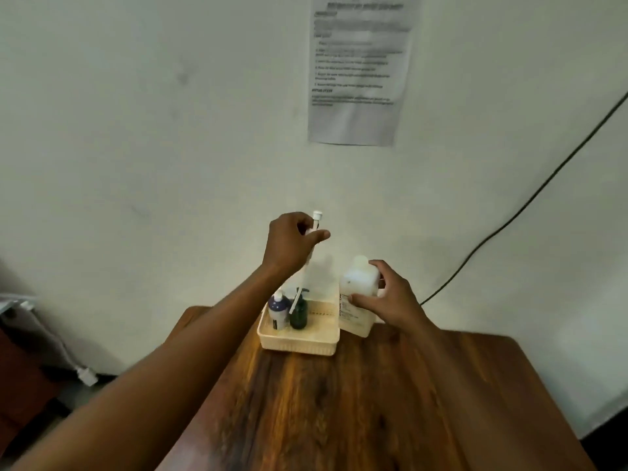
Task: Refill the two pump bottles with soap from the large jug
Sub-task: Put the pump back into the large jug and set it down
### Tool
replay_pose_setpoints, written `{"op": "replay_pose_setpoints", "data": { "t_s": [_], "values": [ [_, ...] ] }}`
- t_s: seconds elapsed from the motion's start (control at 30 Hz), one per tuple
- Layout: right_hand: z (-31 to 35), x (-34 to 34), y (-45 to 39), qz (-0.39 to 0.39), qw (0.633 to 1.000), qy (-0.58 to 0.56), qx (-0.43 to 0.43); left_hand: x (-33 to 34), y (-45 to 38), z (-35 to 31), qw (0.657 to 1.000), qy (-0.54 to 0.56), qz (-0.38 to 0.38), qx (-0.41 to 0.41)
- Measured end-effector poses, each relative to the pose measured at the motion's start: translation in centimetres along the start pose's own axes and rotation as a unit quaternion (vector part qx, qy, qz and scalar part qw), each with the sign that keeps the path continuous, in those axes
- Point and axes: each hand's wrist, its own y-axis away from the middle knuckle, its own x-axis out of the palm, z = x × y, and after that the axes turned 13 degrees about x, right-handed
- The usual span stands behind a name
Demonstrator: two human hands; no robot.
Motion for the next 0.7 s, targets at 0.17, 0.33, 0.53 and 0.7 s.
{"op": "replay_pose_setpoints", "data": {
  "t_s": [0.17, 0.33, 0.53, 0.7],
  "values": [
    [2.2, -4.6, 1.1, -0.043, 0.999, -0.015, -0.024, -1.9, -4.0, -8.3, 0.996, 0.052, -0.041, 0.061],
    [3.1, -5.7, 1.9, -0.069, 0.996, -0.013, -0.046, -3.8, -6.7, -13.7, 0.986, 0.106, -0.085, 0.100],
    [3.7, -5.1, 1.9, -0.065, 0.996, -0.016, -0.065, -4.2, -7.9, -16.9, 0.973, 0.149, -0.127, 0.125],
    [4.5, -4.9, 1.9, -0.062, 0.995, -0.010, -0.084, -4.0, -8.1, -17.2, 0.967, 0.165, -0.153, 0.116]
  ]
}}
